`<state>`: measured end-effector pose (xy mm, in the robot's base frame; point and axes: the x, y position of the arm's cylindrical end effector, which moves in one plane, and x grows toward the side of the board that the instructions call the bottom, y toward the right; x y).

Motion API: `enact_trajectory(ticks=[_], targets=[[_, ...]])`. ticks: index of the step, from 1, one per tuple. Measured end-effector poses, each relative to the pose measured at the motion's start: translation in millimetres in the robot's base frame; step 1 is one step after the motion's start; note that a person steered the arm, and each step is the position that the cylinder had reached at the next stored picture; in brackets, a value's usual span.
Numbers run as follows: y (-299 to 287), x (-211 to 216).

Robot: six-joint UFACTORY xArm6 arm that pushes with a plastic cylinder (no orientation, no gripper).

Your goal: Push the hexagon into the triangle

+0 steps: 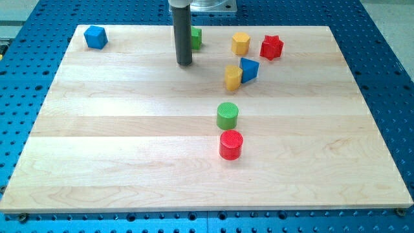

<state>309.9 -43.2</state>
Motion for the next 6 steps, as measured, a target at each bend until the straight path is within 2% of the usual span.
enact_trajectory(ticks=[2,4,5,6], targets=[[33,-45],[94,-82],[98,-91],[121,-64]])
